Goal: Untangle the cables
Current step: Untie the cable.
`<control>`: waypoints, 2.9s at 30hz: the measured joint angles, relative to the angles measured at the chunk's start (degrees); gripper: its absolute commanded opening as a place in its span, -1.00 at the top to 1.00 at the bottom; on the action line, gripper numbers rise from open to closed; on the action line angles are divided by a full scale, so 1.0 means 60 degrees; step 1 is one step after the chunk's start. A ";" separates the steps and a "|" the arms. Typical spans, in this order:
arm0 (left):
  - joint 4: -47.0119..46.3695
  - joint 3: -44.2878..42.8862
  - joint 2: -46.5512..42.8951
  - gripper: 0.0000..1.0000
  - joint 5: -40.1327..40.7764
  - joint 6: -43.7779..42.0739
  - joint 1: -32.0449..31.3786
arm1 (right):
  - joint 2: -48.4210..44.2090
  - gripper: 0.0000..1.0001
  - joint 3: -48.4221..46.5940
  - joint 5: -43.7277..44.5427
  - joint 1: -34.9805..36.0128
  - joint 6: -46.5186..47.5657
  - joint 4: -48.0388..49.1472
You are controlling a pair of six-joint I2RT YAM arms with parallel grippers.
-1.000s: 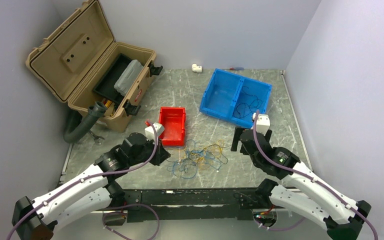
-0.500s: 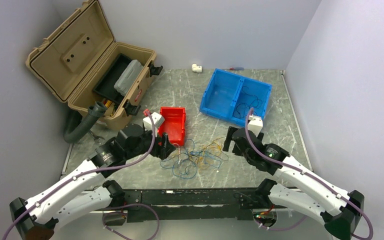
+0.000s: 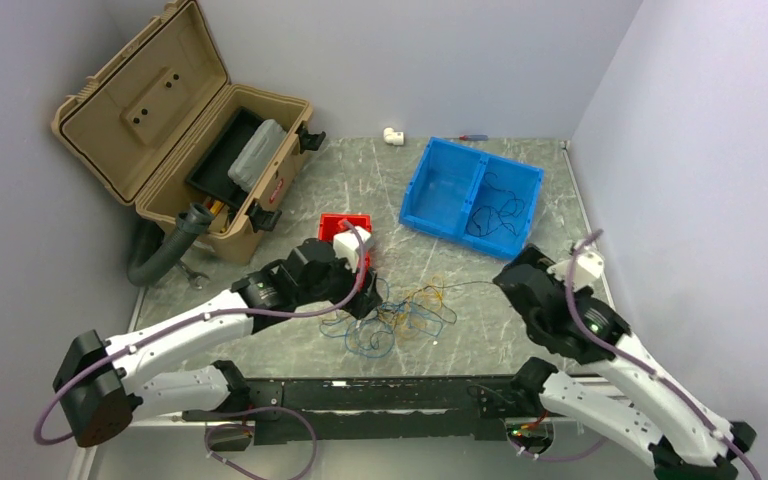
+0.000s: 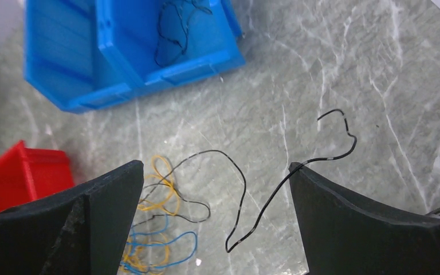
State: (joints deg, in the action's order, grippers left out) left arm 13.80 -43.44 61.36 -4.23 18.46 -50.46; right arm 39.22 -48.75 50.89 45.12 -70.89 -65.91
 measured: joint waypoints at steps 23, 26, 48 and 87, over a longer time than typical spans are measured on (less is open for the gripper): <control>-0.3413 0.1639 0.0801 -0.65 0.0022 -0.1552 -0.0321 | 0.1628 -0.68 0.2215 -0.6881 -0.0025 0.5282 0.5992; -0.3840 0.2186 0.0302 -0.63 0.0022 -0.1698 -0.0321 | 0.2029 -0.62 0.2652 -0.7461 -0.0022 0.5286 0.6604; -0.5410 0.3289 -0.0951 -0.61 0.0583 -0.1898 -0.0321 | 0.5362 -0.63 0.3053 -0.7766 0.1140 0.5898 0.9337; -0.4779 0.3042 -0.1734 -0.65 -0.0317 -0.2178 -0.0357 | 0.2867 1.00 0.1064 -0.6390 0.2178 0.6145 0.7337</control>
State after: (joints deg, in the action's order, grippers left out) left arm -14.87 -25.19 50.96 -6.13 5.39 -52.60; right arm 56.42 -42.37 12.56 58.19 -34.02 -21.89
